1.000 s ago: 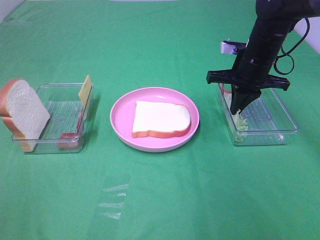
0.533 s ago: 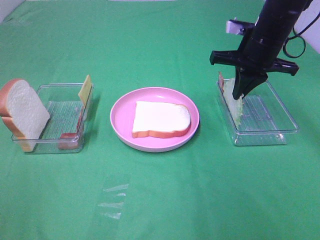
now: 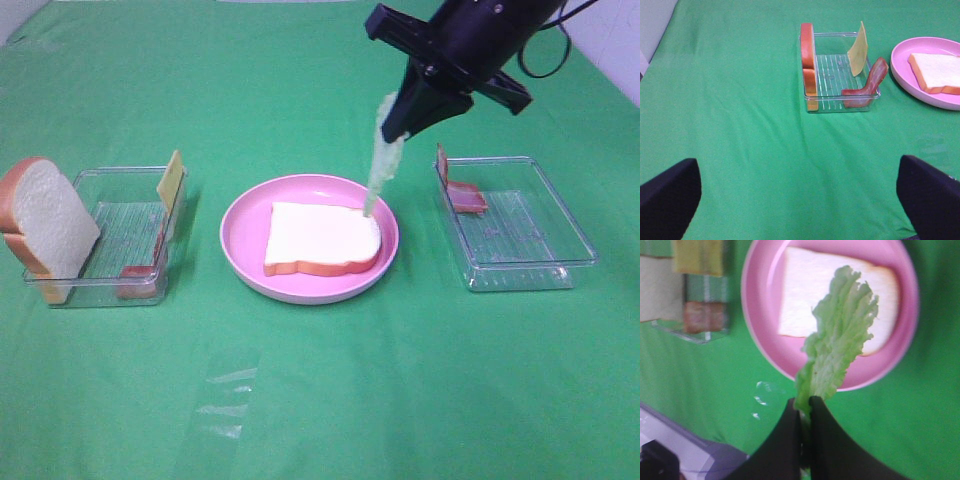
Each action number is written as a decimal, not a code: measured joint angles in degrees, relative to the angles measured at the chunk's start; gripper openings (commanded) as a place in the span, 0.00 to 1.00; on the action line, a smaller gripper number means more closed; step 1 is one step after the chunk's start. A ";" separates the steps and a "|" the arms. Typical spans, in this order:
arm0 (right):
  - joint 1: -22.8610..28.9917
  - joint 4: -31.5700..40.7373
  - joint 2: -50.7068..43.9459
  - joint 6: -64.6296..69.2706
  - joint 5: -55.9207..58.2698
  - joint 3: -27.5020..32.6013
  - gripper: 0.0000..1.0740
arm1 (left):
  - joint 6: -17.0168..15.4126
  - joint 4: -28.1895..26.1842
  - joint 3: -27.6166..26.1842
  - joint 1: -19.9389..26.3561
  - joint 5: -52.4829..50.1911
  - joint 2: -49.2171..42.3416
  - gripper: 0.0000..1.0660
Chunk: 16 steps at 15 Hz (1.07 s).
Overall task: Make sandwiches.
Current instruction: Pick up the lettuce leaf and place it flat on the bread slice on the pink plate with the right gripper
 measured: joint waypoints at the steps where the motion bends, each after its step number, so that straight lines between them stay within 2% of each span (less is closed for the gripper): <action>1: 1.60 5.16 0.63 -3.61 -0.46 0.00 0.00 | 0.00 0.00 0.00 0.00 0.00 0.00 0.96; 3: 5.27 16.62 4.47 -10.60 -3.55 0.00 0.00 | 0.00 0.00 0.00 0.00 0.00 0.00 0.96; 6: 6.76 21.66 7.91 -14.15 -5.90 0.00 0.00 | 0.00 0.00 0.00 0.00 0.00 0.00 0.96; 13: 6.88 23.72 14.09 -15.41 -12.15 0.00 0.00 | 0.00 0.00 0.00 0.00 0.00 0.00 0.96; 16: 6.88 23.38 16.79 -15.41 -13.24 -2.35 0.00 | 0.00 0.06 0.00 0.00 0.00 0.00 0.96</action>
